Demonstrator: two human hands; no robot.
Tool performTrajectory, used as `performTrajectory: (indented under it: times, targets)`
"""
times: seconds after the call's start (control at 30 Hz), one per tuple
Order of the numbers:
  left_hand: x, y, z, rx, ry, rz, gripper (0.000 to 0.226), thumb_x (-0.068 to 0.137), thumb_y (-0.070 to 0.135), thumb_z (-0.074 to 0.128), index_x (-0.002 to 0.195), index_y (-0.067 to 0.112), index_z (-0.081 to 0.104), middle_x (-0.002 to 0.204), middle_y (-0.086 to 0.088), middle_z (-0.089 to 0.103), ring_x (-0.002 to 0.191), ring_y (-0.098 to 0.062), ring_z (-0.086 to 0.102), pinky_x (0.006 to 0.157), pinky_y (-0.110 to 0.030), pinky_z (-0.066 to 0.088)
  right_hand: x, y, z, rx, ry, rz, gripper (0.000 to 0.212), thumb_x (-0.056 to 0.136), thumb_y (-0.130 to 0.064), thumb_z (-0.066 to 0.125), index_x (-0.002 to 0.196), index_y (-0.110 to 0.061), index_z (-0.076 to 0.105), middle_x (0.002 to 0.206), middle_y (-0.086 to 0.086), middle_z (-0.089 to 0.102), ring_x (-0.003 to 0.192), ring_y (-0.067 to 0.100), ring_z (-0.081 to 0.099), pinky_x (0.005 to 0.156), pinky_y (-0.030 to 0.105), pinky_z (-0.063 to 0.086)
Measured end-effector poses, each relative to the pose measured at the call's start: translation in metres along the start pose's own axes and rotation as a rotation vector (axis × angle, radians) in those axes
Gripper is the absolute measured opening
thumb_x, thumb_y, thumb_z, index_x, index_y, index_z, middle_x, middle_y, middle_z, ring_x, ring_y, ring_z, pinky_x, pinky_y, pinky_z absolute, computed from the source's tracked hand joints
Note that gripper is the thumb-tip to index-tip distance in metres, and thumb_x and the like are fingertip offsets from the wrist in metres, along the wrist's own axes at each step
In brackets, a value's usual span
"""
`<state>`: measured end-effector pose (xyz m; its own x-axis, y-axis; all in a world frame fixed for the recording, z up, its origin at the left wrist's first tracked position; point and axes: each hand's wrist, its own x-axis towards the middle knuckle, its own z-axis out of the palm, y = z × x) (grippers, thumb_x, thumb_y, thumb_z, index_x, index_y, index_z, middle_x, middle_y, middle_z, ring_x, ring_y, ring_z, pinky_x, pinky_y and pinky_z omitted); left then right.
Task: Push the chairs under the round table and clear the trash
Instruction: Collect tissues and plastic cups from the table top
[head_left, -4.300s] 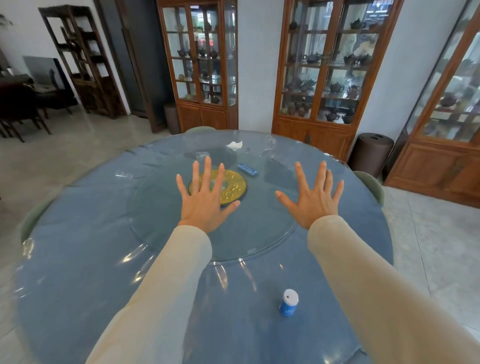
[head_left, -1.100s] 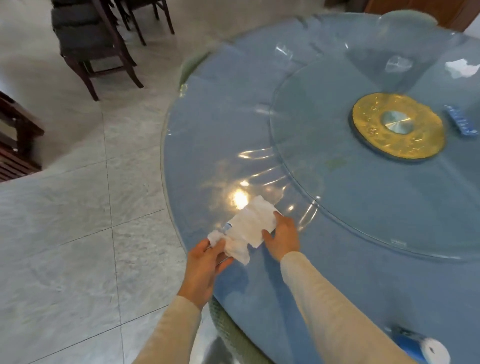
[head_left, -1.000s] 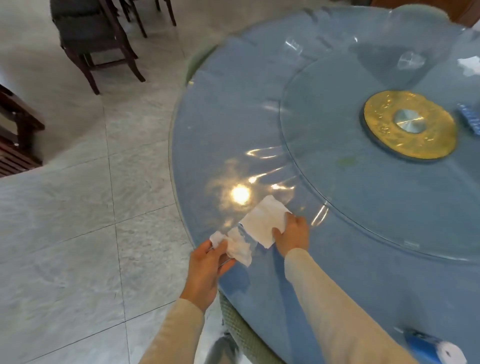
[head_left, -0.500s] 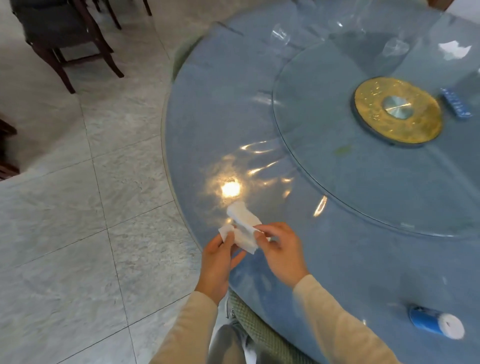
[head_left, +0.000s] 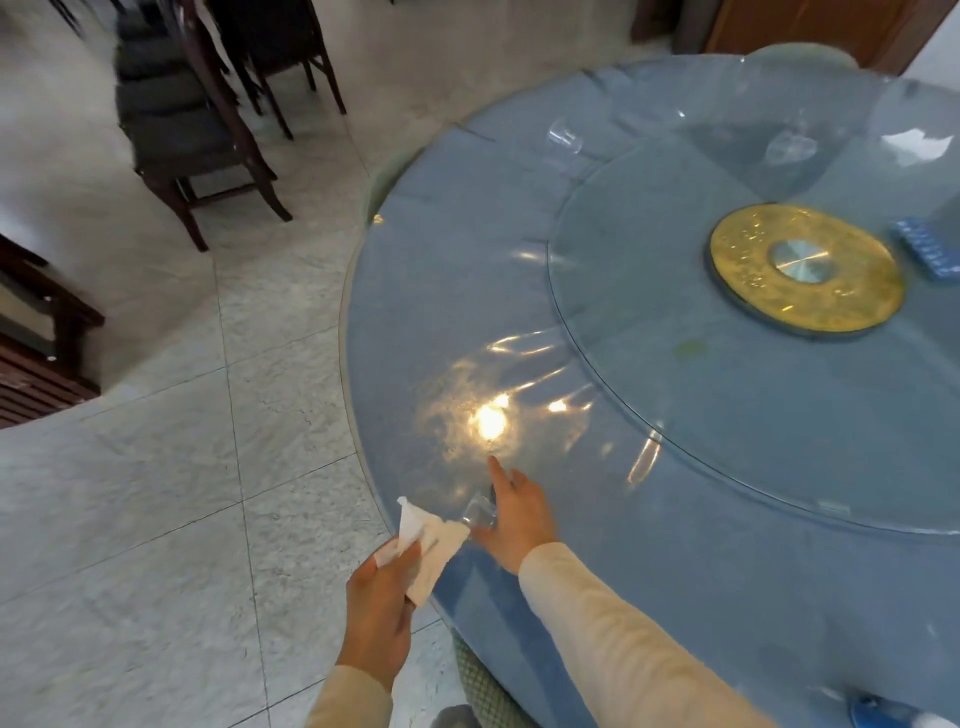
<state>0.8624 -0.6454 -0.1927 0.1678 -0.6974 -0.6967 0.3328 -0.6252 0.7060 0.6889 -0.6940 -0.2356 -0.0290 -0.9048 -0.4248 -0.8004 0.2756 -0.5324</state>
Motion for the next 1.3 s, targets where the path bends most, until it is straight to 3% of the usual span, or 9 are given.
performTrajectory:
  times: [0.07,0.13,0.23,0.47,0.6,0.77,0.97,1.17,1.3]
  targets:
    - [-0.001,0.002,-0.003,-0.015,0.033,-0.004,0.021,0.096,0.008,0.065,0.115,0.006,0.072,0.110,-0.011,0.077,0.108,-0.033,0.070,0.091,-0.043,0.056,0.006,0.001,0.001,-0.046,-0.085,0.044,0.102,0.074,-0.061,0.078,0.153,-0.026,0.024,0.130,0.006,0.058,0.118,0.030,0.055,0.098,0.042,0.050]
    - [-0.005,0.006,-0.005,-0.026,0.049,-0.007,0.021,0.097,0.008,0.064,0.116,0.006,0.072,0.107,-0.009,0.078,0.107,-0.032,0.070,0.095,-0.045,0.055,0.009,0.001,0.005,-0.023,-0.089,0.037,0.084,0.076,-0.059,0.077,0.142,-0.023,0.040,0.125,0.003,0.064,0.114,0.028,0.062,0.094,0.039,0.054]
    - [-0.002,0.016,-0.007,-0.035,0.081,-0.007,0.017,0.096,0.007,0.065,0.110,0.008,0.073,0.101,-0.007,0.079,0.101,-0.029,0.072,0.088,-0.041,0.056,0.013,-0.002,0.006,0.124,-0.076,0.053,0.068,0.079,-0.054,0.076,0.134,-0.022,0.051,0.126,0.002,0.066,0.115,0.025,0.064,0.094,0.037,0.055]
    - [0.040,0.057,-0.014,-0.016,0.065,0.005,0.022,0.094,0.007,0.067,0.115,0.005,0.072,0.110,-0.013,0.077,0.101,-0.031,0.071,0.078,-0.036,0.055,0.030,-0.045,-0.027,0.511,0.049,0.030,0.078,0.079,-0.047,0.081,0.146,-0.025,0.047,0.125,-0.007,0.058,0.118,0.015,0.057,0.099,0.027,0.048]
    - [0.078,0.096,-0.024,0.009,0.047,0.019,0.027,0.094,0.009,0.068,0.120,0.005,0.069,0.113,-0.015,0.074,0.101,-0.031,0.070,0.078,-0.036,0.056,0.054,-0.077,-0.041,0.551,0.133,0.021,0.070,0.075,-0.054,0.082,0.134,-0.028,0.057,0.116,-0.008,0.059,0.105,0.011,0.058,0.090,0.021,0.049]
    - [0.129,0.168,-0.040,0.038,-0.033,0.056,0.023,0.095,0.009,0.068,0.118,0.008,0.069,0.107,-0.007,0.075,0.100,-0.027,0.070,0.080,-0.036,0.056,0.097,-0.140,-0.046,0.594,0.237,0.025,0.064,0.068,-0.056,0.087,0.121,-0.029,0.064,0.113,-0.010,0.064,0.101,0.012,0.063,0.089,0.025,0.055]
    - [0.193,0.262,-0.081,0.070,-0.088,0.093,0.031,0.093,0.011,0.070,0.123,0.007,0.068,0.116,-0.010,0.075,0.105,-0.027,0.072,0.075,-0.033,0.057,0.147,-0.237,-0.037,0.652,0.275,0.024,0.051,0.066,-0.047,0.091,0.106,-0.028,0.068,0.100,-0.014,0.067,0.091,0.010,0.064,0.067,0.007,0.045]
    - [0.240,0.344,-0.119,0.062,-0.074,0.132,0.009,0.094,0.012,0.071,0.101,0.017,0.069,0.117,-0.004,0.071,0.108,-0.027,0.070,0.098,-0.049,0.056,0.193,-0.326,-0.019,0.694,0.298,-0.017,0.055,0.066,-0.037,0.093,0.113,-0.023,0.068,0.102,-0.010,0.067,0.098,0.014,0.066,0.080,0.019,0.051]
    - [0.274,0.381,-0.125,0.038,-0.053,0.127,0.031,0.093,0.012,0.071,0.124,0.007,0.066,0.123,-0.008,0.071,0.107,-0.027,0.071,0.086,-0.040,0.060,0.227,-0.360,-0.018,0.707,0.259,-0.050,0.060,0.063,-0.040,0.093,0.114,-0.029,0.065,0.103,-0.012,0.065,0.100,0.012,0.065,0.085,0.030,0.056]
